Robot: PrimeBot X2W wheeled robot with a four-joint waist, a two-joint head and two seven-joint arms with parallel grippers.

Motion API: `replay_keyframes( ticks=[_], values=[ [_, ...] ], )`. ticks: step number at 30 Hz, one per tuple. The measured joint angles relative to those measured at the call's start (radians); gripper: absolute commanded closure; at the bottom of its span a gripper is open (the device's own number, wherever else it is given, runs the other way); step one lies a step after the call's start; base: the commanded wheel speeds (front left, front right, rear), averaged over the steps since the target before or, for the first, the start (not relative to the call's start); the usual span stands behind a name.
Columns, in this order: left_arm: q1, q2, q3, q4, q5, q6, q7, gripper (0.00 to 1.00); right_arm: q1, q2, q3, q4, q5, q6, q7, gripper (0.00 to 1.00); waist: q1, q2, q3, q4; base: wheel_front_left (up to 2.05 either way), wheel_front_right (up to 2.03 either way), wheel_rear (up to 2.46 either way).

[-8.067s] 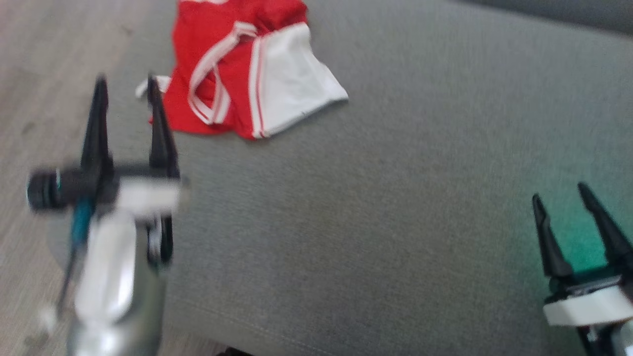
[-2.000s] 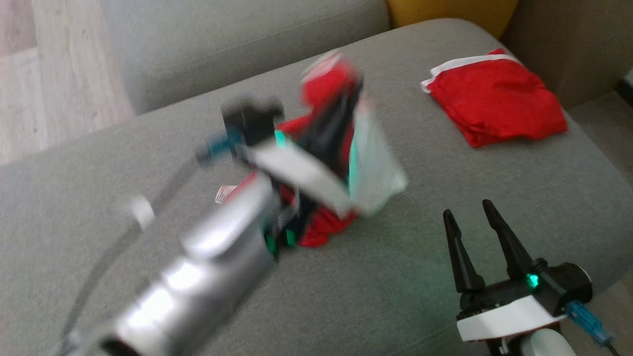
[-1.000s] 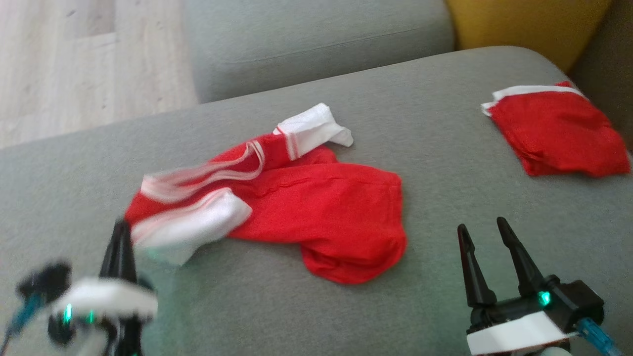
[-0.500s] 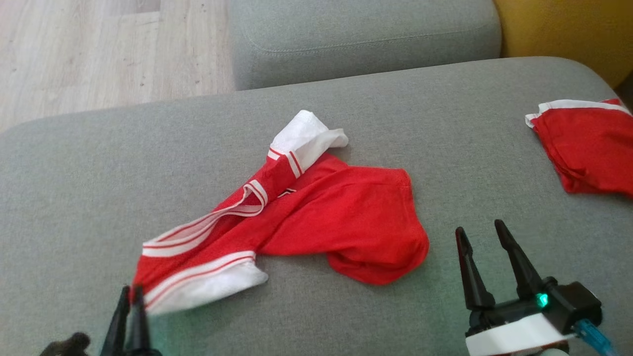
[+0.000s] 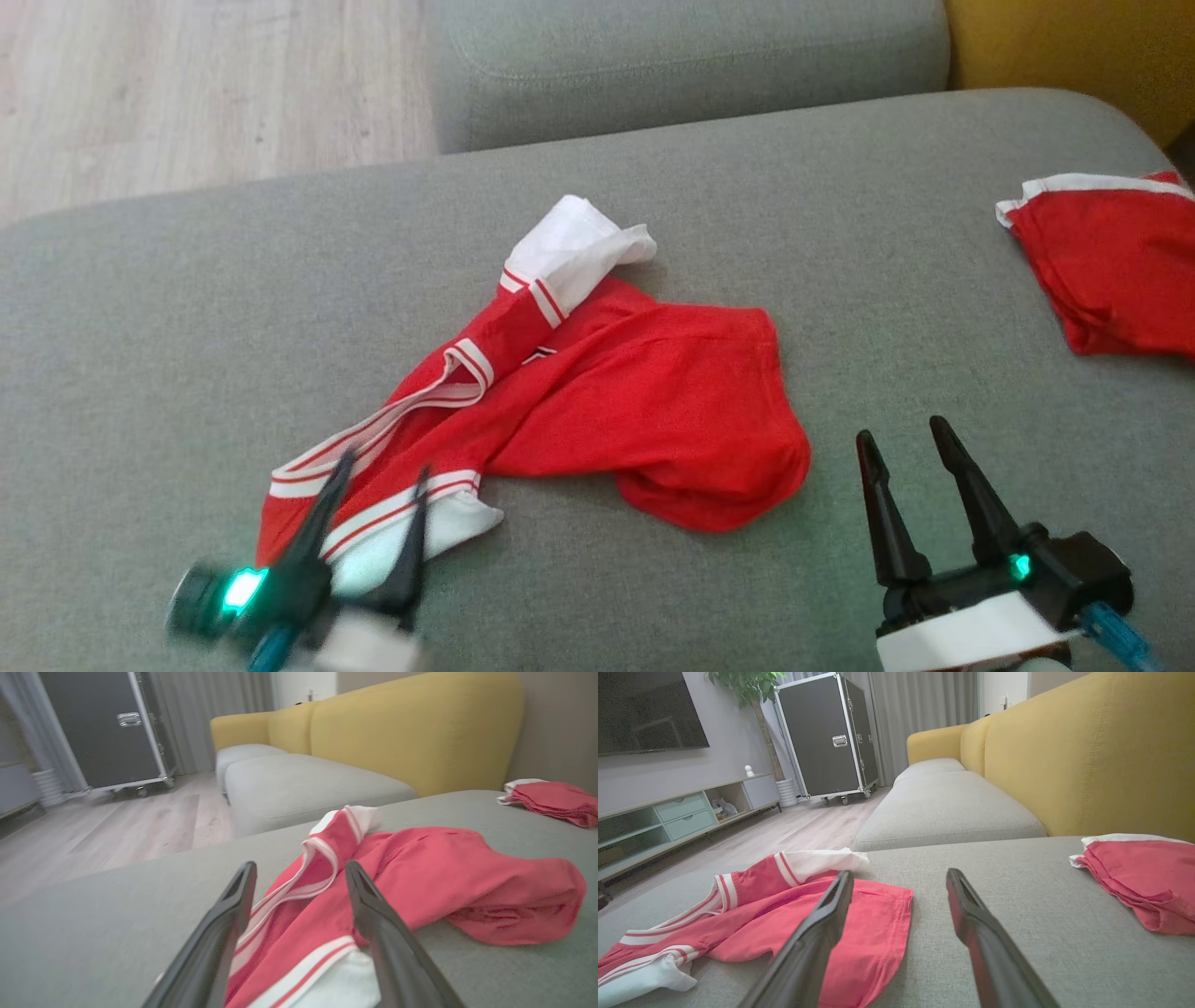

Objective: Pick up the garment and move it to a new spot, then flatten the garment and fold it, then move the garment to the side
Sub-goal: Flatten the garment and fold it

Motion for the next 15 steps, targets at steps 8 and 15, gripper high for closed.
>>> replay_keyframes(
  ticks=[8,15],
  values=[
    [-0.456,-0.104,-0.169,0.187,0.161,-0.063,0.179,0.00,-0.067,-0.024,0.029,-0.002,0.000,0.000,0.000,0.00,0.0002,0.0000,0.082,-0.022,0.00,0.00,0.00],
    [-0.771,-0.197,-0.248,0.430,0.250,-0.099,0.313,0.00,-0.133,-0.030,0.046,-0.004,0.000,0.000,0.000,0.00,0.0003,0.0000,0.188,-0.059,0.00,0.00,0.00]
  ],
)
